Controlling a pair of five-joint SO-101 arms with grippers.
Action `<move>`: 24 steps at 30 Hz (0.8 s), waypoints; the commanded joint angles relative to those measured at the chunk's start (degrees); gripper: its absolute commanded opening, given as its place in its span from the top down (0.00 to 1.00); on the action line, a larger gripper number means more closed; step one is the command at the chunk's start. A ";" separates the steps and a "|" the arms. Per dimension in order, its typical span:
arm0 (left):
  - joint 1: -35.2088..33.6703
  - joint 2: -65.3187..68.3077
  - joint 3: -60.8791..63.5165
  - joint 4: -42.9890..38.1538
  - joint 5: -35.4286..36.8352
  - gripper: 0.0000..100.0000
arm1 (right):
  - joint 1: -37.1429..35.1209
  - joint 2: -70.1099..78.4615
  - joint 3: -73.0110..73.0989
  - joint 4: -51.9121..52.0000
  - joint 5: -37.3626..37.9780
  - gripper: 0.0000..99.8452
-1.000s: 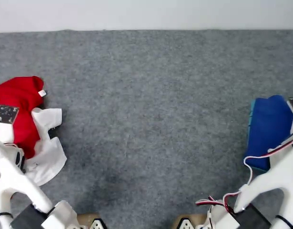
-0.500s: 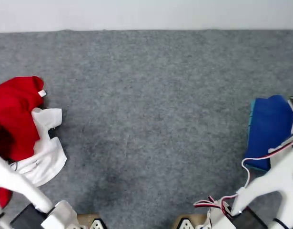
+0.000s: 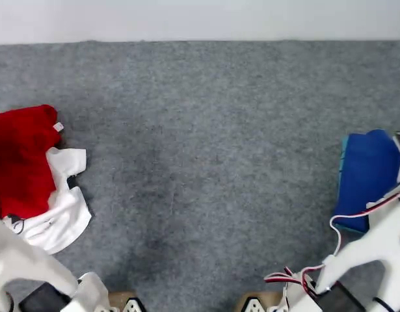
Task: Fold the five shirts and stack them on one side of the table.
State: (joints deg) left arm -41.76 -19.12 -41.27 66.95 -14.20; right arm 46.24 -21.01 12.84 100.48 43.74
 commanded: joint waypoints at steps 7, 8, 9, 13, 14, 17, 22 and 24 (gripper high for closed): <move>27.08 -2.11 -9.98 -4.40 -4.92 0.99 | -0.66 -2.51 -0.44 2.24 -0.62 0.99; 30.59 -2.02 -9.80 -2.99 -6.07 0.99 | -0.66 -2.51 -0.44 2.24 -0.62 0.99; 34.11 -1.76 -9.80 -1.32 -6.95 0.99 | -0.66 -2.51 -0.44 2.24 -0.62 0.99; 48.18 -0.44 -7.25 5.63 -7.38 0.99 | -0.57 -2.51 -0.44 2.24 -0.62 0.99; 51.78 0.26 -5.67 7.21 -7.38 0.99 | -0.57 -2.51 -0.44 2.24 -0.62 0.99; 60.31 2.90 0.84 10.11 -7.30 0.99 | -0.57 -2.51 -0.44 2.24 -0.62 0.99; 69.36 9.49 13.23 5.71 -7.03 0.99 | -0.57 -2.51 -0.09 2.24 -0.62 0.99; 71.91 12.57 16.57 2.20 -4.75 0.99 | -0.57 -2.51 0.97 2.24 -0.62 0.99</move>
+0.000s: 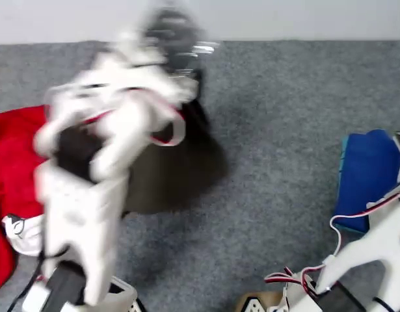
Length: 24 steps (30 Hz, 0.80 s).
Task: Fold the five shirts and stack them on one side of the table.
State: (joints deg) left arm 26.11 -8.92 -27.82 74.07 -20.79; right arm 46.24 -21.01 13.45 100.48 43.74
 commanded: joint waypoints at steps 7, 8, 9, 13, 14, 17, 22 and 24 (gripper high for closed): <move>7.65 14.59 4.97 -10.64 6.68 0.99 | -0.31 -2.51 3.69 2.24 -0.62 0.99; 7.65 15.56 4.97 -10.99 7.74 0.98 | -0.31 -2.51 3.78 2.24 -0.62 0.99; 7.74 16.26 4.97 -11.08 8.88 0.98 | -0.31 -2.51 3.78 2.24 -0.62 0.99; 7.38 16.62 2.59 -9.93 12.84 0.92 | -0.66 -2.51 3.78 2.15 -0.62 0.99; 7.30 16.62 1.10 -9.14 13.36 0.91 | -0.66 -2.51 3.78 2.07 -0.70 0.99; 5.80 16.79 -4.09 -5.54 13.71 0.89 | -0.92 -2.51 3.78 1.89 -0.70 0.99; 0.53 17.05 -11.91 1.14 13.71 0.88 | -3.91 -2.51 3.87 2.07 -1.67 0.99; -2.64 16.97 -14.20 4.84 13.45 0.88 | -5.32 -2.51 3.87 1.98 -3.69 0.99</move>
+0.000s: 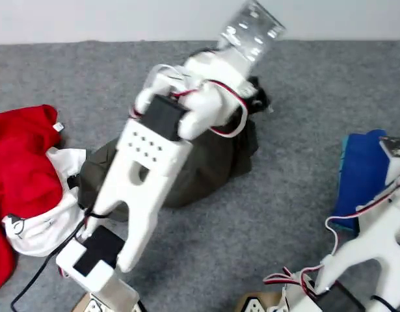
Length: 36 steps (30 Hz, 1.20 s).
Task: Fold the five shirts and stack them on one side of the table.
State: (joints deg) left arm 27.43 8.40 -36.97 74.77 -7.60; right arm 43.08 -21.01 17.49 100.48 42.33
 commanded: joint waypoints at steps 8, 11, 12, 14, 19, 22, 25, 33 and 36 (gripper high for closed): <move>-14.86 -0.70 -12.79 26.37 -5.63 0.89 | -8.92 -2.24 -0.18 1.98 -6.33 0.99; -20.40 -3.78 -8.75 25.93 -7.56 0.89 | -11.12 -2.07 -0.18 1.98 -7.47 0.99; -21.89 -5.10 -6.99 25.93 -8.35 0.89 | -11.74 -2.07 -0.18 1.98 -7.82 0.99; -24.00 -7.91 -1.01 25.93 -11.78 0.89 | -12.70 -1.98 -0.18 1.89 -8.26 0.99; -29.19 -17.32 19.30 25.93 -19.87 0.88 | -12.97 -1.98 -0.18 1.89 -8.09 0.99; -32.00 -22.15 31.69 25.85 -25.05 0.88 | -12.97 -1.98 -0.18 1.89 -8.00 0.99; -35.16 -24.26 41.01 25.58 -29.10 0.88 | -13.05 -1.89 -0.18 1.89 -8.18 0.99; -45.63 -20.31 47.78 20.75 -30.59 0.88 | -13.14 -1.80 2.20 1.71 -7.91 0.99; -46.95 -18.29 47.78 19.87 -29.63 0.88 | -13.14 -1.89 6.33 0.13 -7.82 0.99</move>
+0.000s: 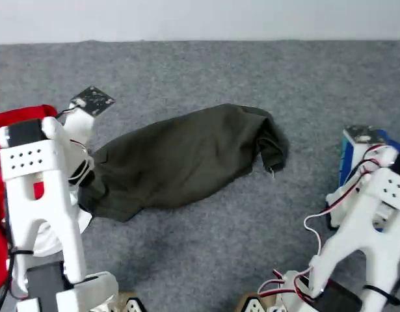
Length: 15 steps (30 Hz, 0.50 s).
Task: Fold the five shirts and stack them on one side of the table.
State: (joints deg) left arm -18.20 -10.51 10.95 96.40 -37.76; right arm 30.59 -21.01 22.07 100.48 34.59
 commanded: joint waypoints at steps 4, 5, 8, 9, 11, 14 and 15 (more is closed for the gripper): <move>-2.81 3.78 -0.13 -3.78 6.59 0.83 | -0.66 -1.89 4.40 -0.22 -0.09 0.99; -2.99 4.66 -0.13 -3.78 8.53 0.81 | -0.66 -1.89 4.40 -0.22 -0.09 0.99; -3.08 6.95 -0.13 -3.78 13.19 0.79 | -0.66 -1.89 4.31 -0.22 -0.09 0.99; -3.08 7.74 -0.13 -3.78 13.71 0.79 | -0.66 -1.89 4.31 -0.22 -0.09 0.99; -2.99 9.14 -0.13 -4.48 14.59 0.79 | -0.66 -1.98 4.31 -0.22 0.00 0.99; -3.34 11.08 -0.13 -5.71 17.67 0.79 | -0.66 -1.98 4.31 -0.22 0.00 0.99; -3.69 11.60 -0.13 -5.89 17.93 0.79 | -0.66 -2.07 4.31 -0.22 0.00 0.99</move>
State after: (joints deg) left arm -20.92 0.75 10.95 92.00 -21.49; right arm 30.59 -21.01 26.81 100.22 34.59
